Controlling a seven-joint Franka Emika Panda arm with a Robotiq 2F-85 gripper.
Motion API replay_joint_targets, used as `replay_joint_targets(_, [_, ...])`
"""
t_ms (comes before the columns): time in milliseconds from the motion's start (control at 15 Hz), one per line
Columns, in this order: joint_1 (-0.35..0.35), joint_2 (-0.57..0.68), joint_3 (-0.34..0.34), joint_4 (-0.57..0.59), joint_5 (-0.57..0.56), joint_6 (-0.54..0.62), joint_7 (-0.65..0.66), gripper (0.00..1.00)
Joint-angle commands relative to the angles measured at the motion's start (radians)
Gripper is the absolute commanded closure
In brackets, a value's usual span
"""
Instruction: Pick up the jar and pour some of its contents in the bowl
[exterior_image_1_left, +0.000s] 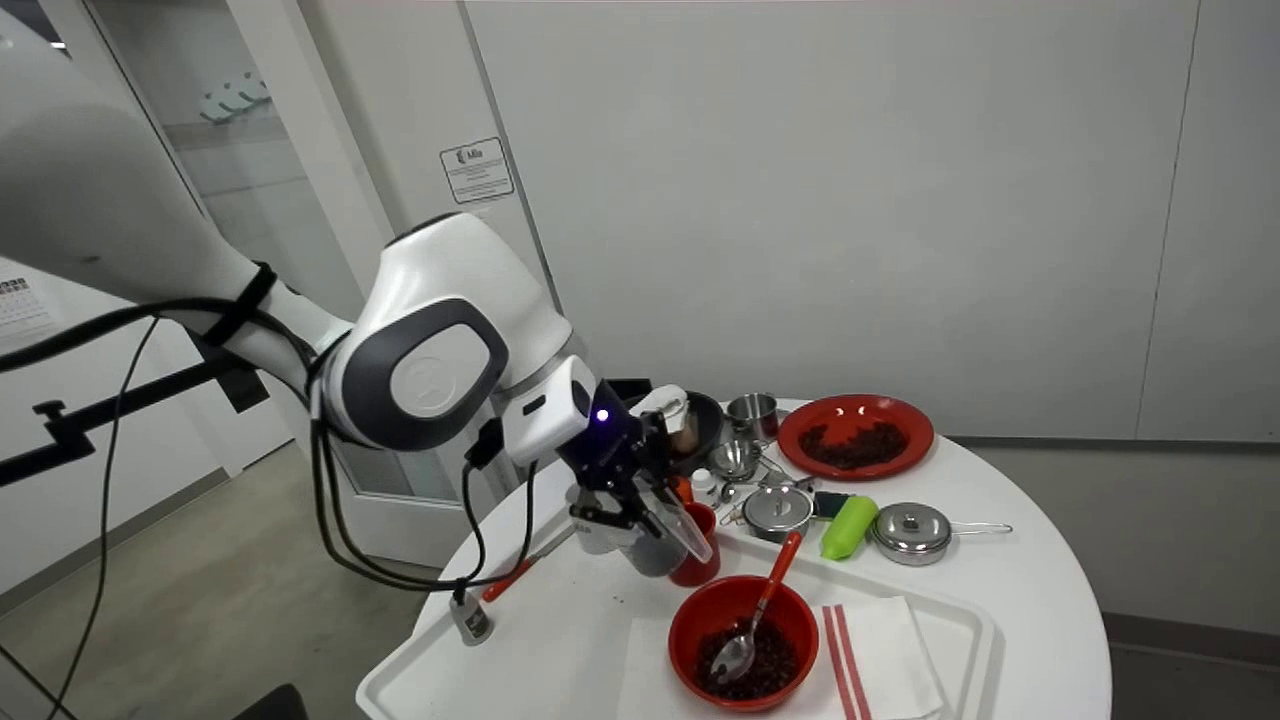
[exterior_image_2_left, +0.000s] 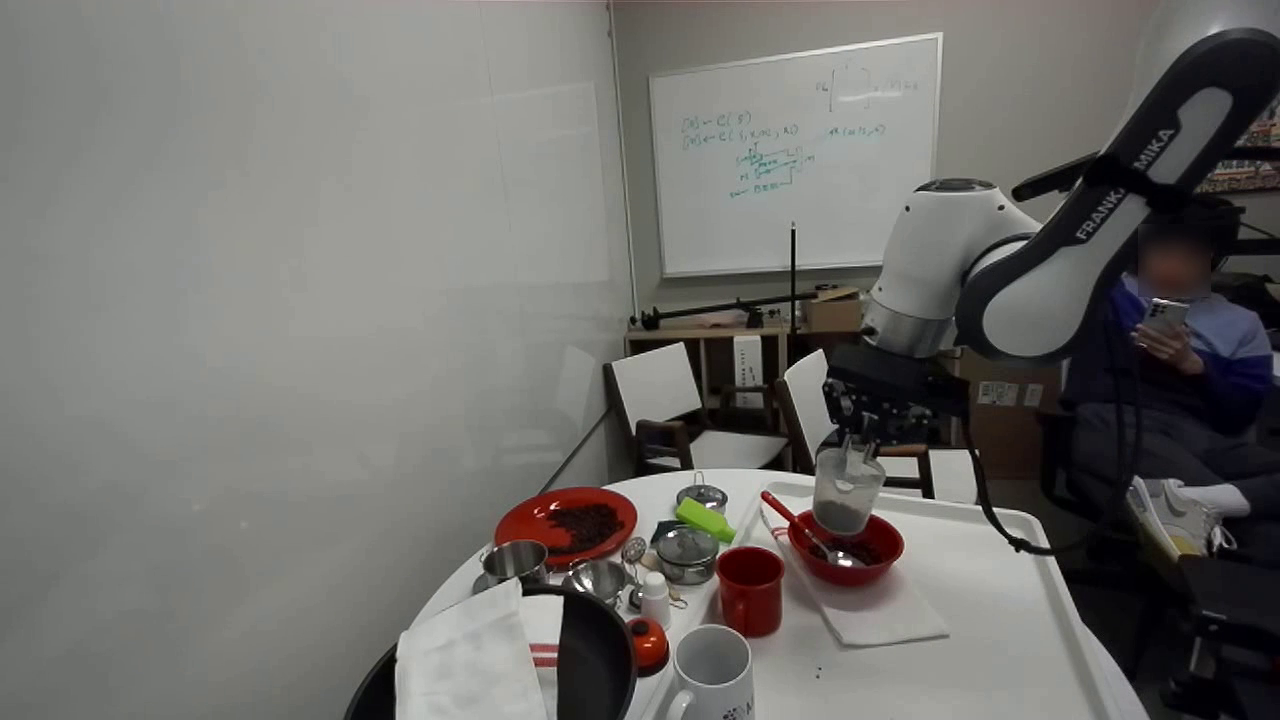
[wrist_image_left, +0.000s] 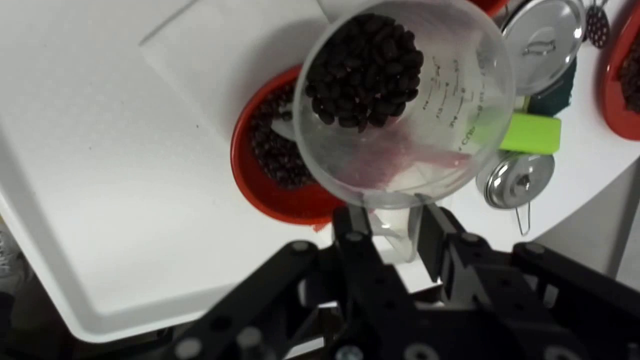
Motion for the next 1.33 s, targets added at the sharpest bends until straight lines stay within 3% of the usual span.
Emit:
replay_joint_targets(0, [0.056, -0.01, -0.102, 0.061, -0.236, -0.059, 0.228, 0.88])
replay_joint_targets(467, [0.134, 0.051, -0.146, 0.15, -0.62, -0.221, 0.638, 0.88])
replay_joint_targets(533, [0.019, 0.057, -0.012, 0.165, -0.701, -0.272, 0.713, 0.88])
replay_joint_targets(800, [-0.05, 0.102, 0.153, 0.209, -0.837, -0.467, 0.867, 0.88])
replay_joint_targets(1000, [-0.085, 0.134, 0.242, 0.242, -0.891, -0.595, 0.923, 0.88])
replay_joint_targets(1267, [-0.109, 0.176, 0.31, 0.282, -0.977, -0.735, 0.992, 0.88])
